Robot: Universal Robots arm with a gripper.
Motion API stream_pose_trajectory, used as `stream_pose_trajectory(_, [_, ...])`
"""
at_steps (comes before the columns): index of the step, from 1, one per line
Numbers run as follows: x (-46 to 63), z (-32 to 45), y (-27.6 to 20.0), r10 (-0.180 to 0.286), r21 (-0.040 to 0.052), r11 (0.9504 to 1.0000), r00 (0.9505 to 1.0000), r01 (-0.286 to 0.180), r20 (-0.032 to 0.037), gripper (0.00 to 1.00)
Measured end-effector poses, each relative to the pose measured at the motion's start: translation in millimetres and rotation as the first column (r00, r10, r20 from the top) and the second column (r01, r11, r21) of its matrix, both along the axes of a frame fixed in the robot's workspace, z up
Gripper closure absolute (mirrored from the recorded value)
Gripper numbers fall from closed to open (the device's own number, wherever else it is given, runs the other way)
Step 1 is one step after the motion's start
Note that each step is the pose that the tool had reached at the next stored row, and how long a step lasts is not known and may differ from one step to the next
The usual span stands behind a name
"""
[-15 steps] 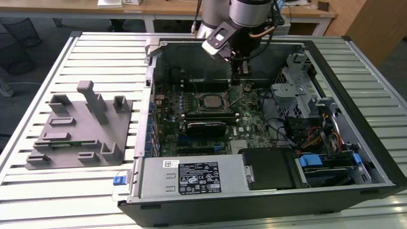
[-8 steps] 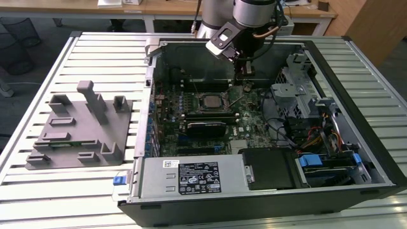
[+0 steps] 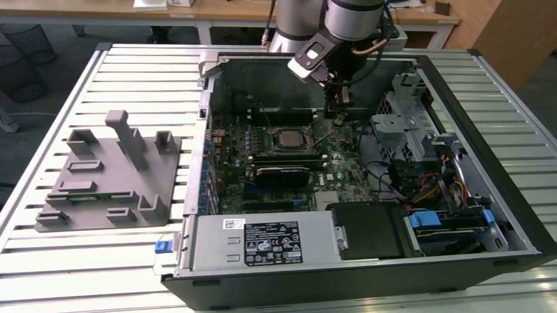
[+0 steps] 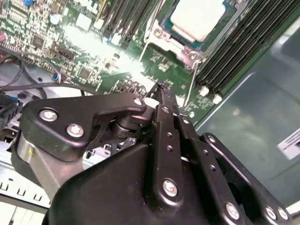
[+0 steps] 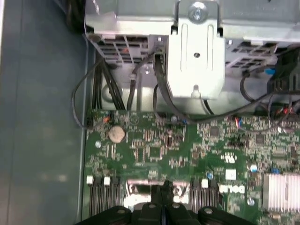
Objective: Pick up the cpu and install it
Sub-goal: 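Close the cpu cover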
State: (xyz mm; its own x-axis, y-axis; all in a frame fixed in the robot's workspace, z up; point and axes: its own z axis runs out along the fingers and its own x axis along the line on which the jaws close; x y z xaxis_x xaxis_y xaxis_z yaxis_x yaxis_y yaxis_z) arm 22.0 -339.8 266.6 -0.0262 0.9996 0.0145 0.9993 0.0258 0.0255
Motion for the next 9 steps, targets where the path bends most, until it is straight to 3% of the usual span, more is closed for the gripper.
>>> stream_pose_trajectory(3, [6.7, -2.0, 0.4, 0.0, 0.0001, 1.0, 1.0, 0.0, -0.0045, 0.89])
stream_pose_trajectory(9, [16.1, -4.7, 1.3, 0.0, 0.0001, 1.0, 1.0, 0.0, -0.0061, 0.89])
